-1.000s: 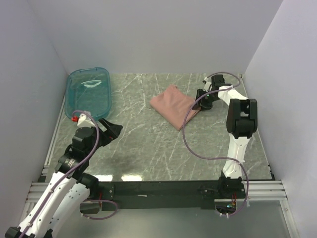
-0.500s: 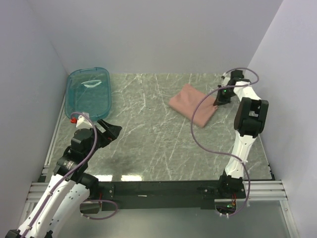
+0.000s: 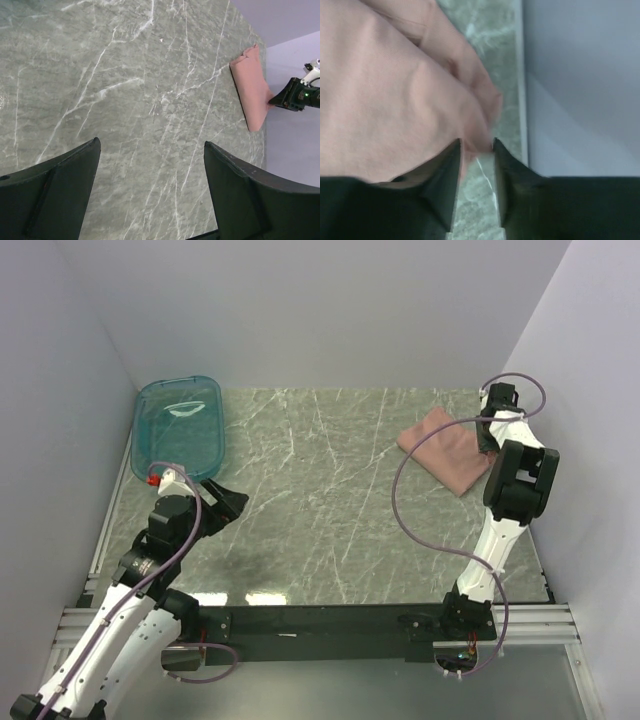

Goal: Fold and stack the t-shirts

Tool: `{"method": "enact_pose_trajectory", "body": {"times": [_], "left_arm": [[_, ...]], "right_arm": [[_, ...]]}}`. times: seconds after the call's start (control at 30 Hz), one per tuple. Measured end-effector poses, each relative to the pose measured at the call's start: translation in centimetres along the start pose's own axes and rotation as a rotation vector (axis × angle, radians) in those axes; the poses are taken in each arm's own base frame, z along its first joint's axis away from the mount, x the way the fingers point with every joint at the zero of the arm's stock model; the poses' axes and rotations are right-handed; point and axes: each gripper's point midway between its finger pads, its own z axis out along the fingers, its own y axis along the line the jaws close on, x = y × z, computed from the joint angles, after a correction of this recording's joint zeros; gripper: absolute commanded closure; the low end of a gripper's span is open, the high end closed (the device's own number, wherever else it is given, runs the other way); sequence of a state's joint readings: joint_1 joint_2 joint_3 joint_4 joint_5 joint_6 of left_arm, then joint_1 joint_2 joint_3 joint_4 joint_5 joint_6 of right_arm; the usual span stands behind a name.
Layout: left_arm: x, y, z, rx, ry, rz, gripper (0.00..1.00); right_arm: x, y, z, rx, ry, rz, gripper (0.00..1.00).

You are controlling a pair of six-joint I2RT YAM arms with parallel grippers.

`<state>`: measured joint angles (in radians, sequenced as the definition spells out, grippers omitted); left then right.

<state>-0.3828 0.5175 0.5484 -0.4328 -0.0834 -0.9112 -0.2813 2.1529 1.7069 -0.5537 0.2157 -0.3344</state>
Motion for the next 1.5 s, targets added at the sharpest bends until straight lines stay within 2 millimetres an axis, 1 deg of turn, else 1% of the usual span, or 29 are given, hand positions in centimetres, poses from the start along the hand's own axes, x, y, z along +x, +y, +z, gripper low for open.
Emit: {"method": "enact_pose_trajectory", "body": {"times": [0.03, 0.1, 0.2, 0.3, 0.33, 0.4, 0.47, 0.57, 0.6, 0.77, 0.8, 0.87, 0.93, 1.0, 1.07, 1.1, 1.17, 1.23, 1.3, 1.4, 1.5], "left_arm": [[0.0, 0.0, 0.0, -0.002, 0.001, 0.0, 0.11], [0.0, 0.0, 0.0, -0.001, 0.0, 0.0, 0.11], [-0.1, -0.1, -0.1, 0.004, -0.004, 0.0, 0.11], [-0.1, 0.0, -0.1, 0.001, -0.003, 0.006, 0.11], [-0.1, 0.0, 0.0, -0.002, -0.004, 0.009, 0.11], [-0.4, 0.0, -0.1, -0.011, -0.011, 0.016, 0.1], [-1.0, -0.1, -0.3, -0.02, -0.027, 0.028, 0.08], [-2.1, -0.2, -0.8, -0.037, -0.062, 0.042, 0.02], [-2.5, -0.2, -1.0, -0.043, -0.076, 0.049, 0.0], [-3.5, 0.2, -1.7, -0.075, -0.123, 0.058, 0.01], [-3.7, 0.3, -1.9, -0.083, -0.129, 0.058, 0.01], [-3.8, 0.6, -2.1, -0.102, -0.136, 0.059, 0.01], [-3.9, 0.8, -2.3, -0.114, -0.139, 0.06, 0.01], [-4.1, 0.9, -2.5, -0.123, -0.141, 0.061, 0.01], [-4.2, 1.0, -2.7, -0.133, -0.145, 0.062, 0.01], [-4.2, 1.2, -2.8, -0.138, -0.146, 0.062, 0.01], [-4.2, 1.4, -3.1, -0.142, -0.152, 0.062, 0.01], [-4.3, 1.5, -3.5, -0.142, -0.159, 0.061, 0.01], [-4.3, 1.6, -3.7, -0.145, -0.164, 0.061, 0.01], [-4.3, 1.8, -3.8, -0.151, -0.165, 0.062, 0.01], [-4.3, 1.9, -3.8, -0.154, -0.165, 0.062, 0.01]], "right_arm": [[0.1, -0.3, -0.1, 0.015, -0.005, -0.008, 0.52], [0.3, -0.8, -0.7, 0.042, -0.013, -0.02, 0.47], [0.4, -1.5, -2.0, 0.071, -0.041, -0.027, 0.46], [0.3, -1.8, -4.3, 0.079, -0.089, -0.03, 0.45], [0.3, -1.9, -5.3, 0.074, -0.105, -0.03, 0.42], [0.1, -1.3, -7.1, 0.032, -0.147, -0.044, 0.41], [-0.1, 0.6, -9.1, -0.083, -0.197, -0.092, 0.41], [0.2, 4.6, -12.1, -0.319, -0.262, -0.203, 0.41], [0.8, 6.1, -13.2, -0.408, -0.28, -0.244, 0.4], [4.7, 13.5, -18.1, -0.848, -0.328, -0.435, 0.39], [5.3, 14.5, -18.8, -0.905, -0.33, -0.46, 0.39], [6.9, 17.0, -20.6, -1.025, -0.324, -0.515, 0.4], [8.2, 19.3, -22.0, -1.086, -0.316, -0.556, 0.4], [9.5, 21.4, -23.3, -1.101, -0.314, -0.584, 0.39], [10.4, 22.7, -24.6, -1.089, -0.33, -0.59, 0.38], [10.4, 22.8, -25.0, -1.076, -0.346, -0.581, 0.38], [9.7, 22.6, -25.5, -1.042, -0.381, -0.551, 0.38], [8.7, 22.3, -25.6, -1.011, -0.414, -0.528, 0.38], [8.3, 22.2, -25.4, -0.992, -0.424, -0.523, 0.38], [7.9, 21.7, -24.7, -0.938, -0.423, -0.517, 0.38], [6.6, 20.5, -22.7, -0.81, -0.415, -0.501, 0.38]]}}
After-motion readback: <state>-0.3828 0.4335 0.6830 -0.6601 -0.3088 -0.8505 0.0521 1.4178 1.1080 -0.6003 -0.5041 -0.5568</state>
